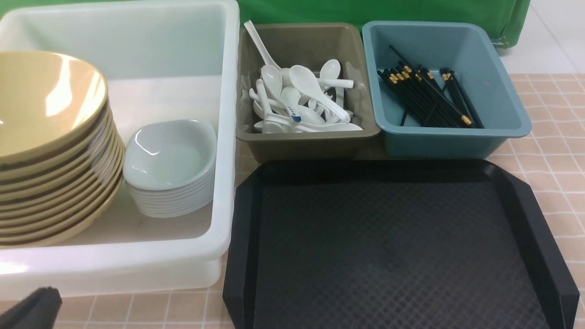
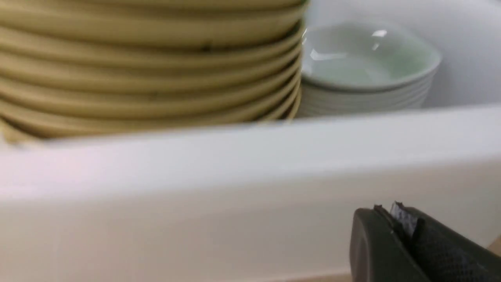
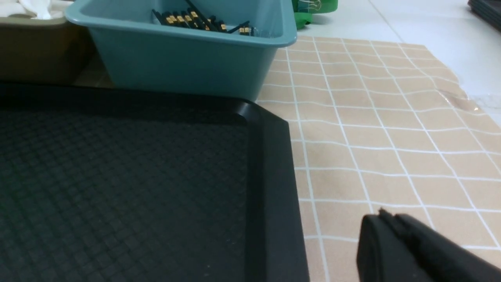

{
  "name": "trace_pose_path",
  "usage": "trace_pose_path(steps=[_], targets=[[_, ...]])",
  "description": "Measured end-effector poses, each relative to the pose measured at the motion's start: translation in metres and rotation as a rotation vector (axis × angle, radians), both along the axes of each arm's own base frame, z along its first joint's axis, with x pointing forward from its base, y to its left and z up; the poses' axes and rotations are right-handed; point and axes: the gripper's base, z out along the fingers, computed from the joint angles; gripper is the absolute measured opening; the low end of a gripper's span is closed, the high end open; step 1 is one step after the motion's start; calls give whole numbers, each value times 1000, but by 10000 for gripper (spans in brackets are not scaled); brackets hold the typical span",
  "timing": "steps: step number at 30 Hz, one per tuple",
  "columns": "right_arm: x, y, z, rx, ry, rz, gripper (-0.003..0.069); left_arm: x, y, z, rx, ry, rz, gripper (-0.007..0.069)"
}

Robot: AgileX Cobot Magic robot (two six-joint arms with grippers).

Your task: On brown table put chopsticks spoon bowls plates into blue grey white boxes.

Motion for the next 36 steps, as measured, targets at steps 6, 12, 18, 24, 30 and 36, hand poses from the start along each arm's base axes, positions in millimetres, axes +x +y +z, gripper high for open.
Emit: trace_pose_path(steps=[6,12,18,24,30,36], targets=[[0,0,0,0,-1,0,76,0,0,0,-20,-7,10,4],[0,0,0,0,-1,0,79,0,0,0,-22,-7,10,4],[0,0,0,0,-1,0,83,0,0,0,-23,-7,10,4],[0,0,0,0,-1,0,87,0,0,0,-24,-7,10,4],[0,0,0,0,-1,0,90,0,0,0,-24,-7,10,4],[0,0,0,0,-1,0,97,0,0,0,-25,-7,10,4]])
